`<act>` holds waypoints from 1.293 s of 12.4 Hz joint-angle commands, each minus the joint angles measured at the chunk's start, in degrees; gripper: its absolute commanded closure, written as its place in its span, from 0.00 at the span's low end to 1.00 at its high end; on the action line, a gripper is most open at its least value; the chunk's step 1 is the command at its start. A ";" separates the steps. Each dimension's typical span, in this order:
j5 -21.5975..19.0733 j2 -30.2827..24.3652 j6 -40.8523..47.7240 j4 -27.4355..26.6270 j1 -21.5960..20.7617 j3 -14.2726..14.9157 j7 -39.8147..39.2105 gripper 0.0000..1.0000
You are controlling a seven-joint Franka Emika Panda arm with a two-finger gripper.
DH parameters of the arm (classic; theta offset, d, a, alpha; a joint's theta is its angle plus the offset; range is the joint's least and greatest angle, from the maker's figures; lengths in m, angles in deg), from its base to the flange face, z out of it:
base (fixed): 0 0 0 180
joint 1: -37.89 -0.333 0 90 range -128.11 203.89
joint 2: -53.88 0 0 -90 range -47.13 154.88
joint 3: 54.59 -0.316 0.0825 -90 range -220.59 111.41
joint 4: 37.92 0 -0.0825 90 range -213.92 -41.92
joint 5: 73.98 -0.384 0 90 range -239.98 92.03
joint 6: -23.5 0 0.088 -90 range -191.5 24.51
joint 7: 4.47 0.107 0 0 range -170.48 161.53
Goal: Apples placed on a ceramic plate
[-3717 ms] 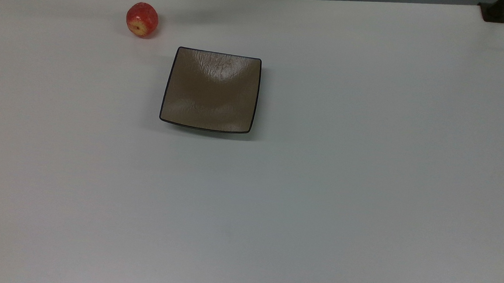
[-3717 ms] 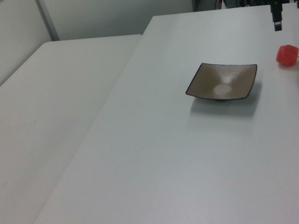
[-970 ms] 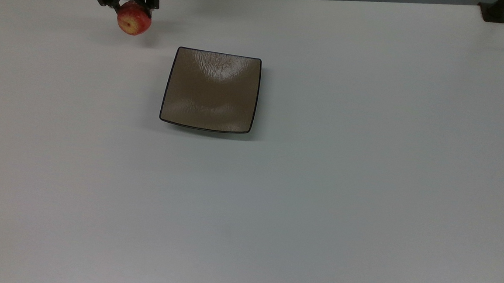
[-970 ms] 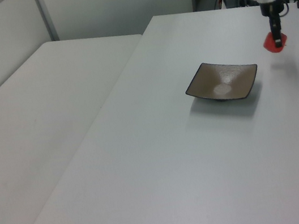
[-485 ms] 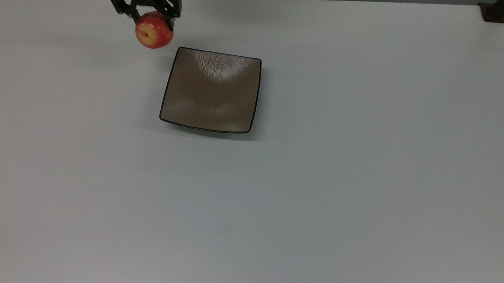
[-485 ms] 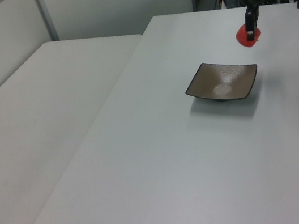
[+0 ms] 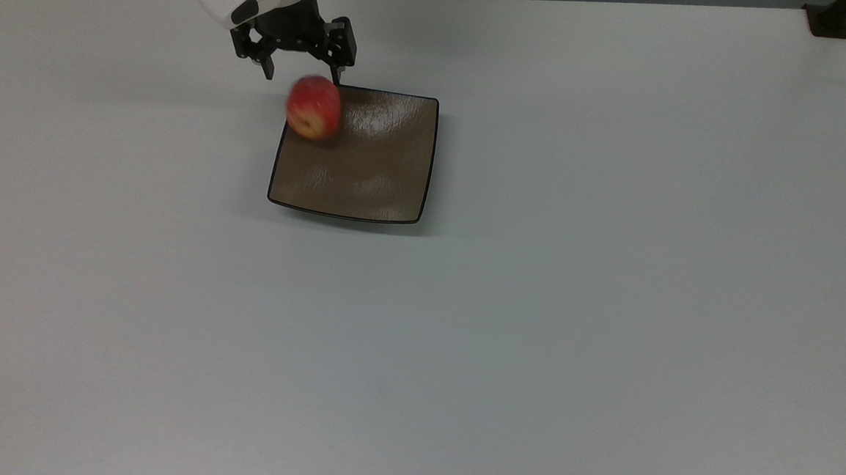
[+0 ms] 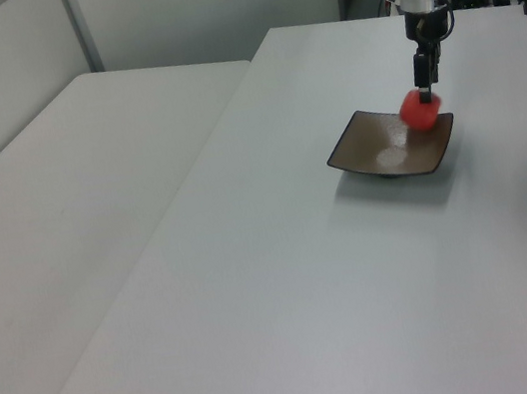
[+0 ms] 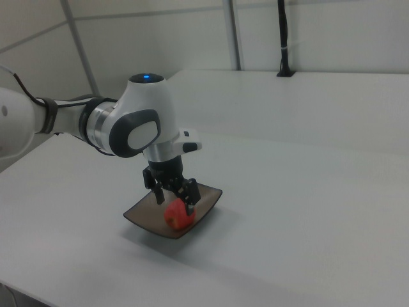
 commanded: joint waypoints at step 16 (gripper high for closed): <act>-0.88 -0.94 10.85 13.14 -0.67 -9.10 7.10 0.00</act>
